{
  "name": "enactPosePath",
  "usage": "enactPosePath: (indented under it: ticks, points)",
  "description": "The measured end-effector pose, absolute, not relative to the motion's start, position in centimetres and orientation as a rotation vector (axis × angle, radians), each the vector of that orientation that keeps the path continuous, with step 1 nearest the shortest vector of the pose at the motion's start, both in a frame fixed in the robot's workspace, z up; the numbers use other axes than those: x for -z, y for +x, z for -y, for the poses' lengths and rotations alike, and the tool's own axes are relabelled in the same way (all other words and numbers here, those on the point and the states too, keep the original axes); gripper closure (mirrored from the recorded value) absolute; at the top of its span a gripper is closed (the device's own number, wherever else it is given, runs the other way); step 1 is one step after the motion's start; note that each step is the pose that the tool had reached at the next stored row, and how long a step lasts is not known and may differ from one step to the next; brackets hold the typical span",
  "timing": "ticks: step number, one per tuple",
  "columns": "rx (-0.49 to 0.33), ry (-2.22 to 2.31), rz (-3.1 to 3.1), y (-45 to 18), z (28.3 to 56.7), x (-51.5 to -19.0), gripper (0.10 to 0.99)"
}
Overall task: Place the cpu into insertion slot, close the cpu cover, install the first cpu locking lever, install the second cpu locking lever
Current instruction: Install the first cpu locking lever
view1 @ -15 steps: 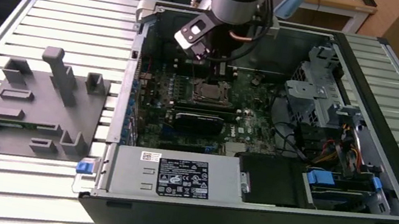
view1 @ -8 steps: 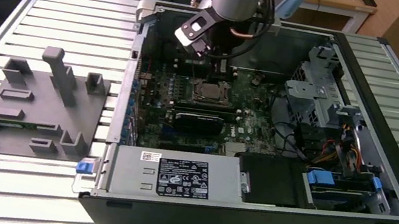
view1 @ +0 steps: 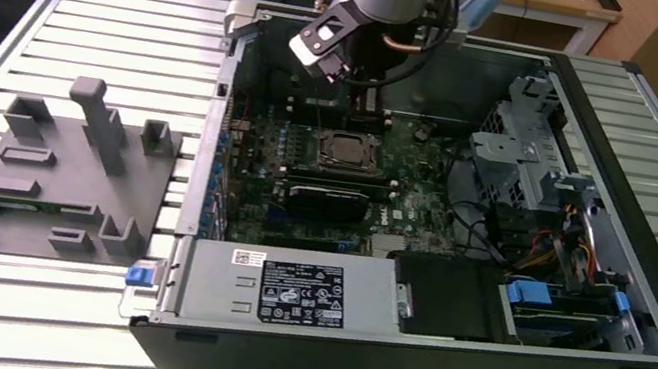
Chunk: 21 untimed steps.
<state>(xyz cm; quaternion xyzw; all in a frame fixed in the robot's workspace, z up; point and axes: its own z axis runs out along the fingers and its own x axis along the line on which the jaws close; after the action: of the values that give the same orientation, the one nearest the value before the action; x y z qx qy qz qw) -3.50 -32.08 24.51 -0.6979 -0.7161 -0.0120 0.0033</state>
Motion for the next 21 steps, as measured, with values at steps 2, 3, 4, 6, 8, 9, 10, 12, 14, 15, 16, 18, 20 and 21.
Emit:
enactPosePath:
  ticks: [2, 3, 4, 6, 8, 9, 10, 12, 14, 15, 16, 18, 20, 21]
  points:
    - [0.038, -2.187, 2.245, -3.50, 32.07, -24.52, 0.980]
    - [0.038, -2.183, 2.249, -3.50, 32.07, -24.52, 0.980]
    - [0.038, -2.169, 2.262, -3.50, 32.07, -24.53, 0.980]
    - [0.038, -2.131, 2.298, -3.50, 32.07, -24.53, 0.980]
    - [0.037, -2.092, 2.333, -3.50, 32.07, -24.53, 0.980]
    - [0.037, -2.074, 2.349, -3.50, 32.07, -24.53, 0.980]
    - [0.037, -2.059, 2.361, -3.50, 32.08, -24.53, 0.980]
    - [0.037, -2.034, 2.383, -3.50, 32.08, -24.53, 0.980]
    - [0.037, -2.018, 2.396, -3.50, 32.08, -24.53, 0.980]
    - [0.037, -2.014, 2.400, -3.50, 32.08, -24.53, 0.980]
    - [0.037, -2.009, 2.404, -3.50, 32.08, -24.53, 0.980]
    - [0.037, -1.994, 2.416, -3.50, 32.08, -24.53, 0.980]
    - [0.037, -1.976, 2.431, -3.50, 32.08, -24.53, 0.980]
    - [0.037, -1.965, 2.440, -3.50, 32.08, -24.53, 0.980]
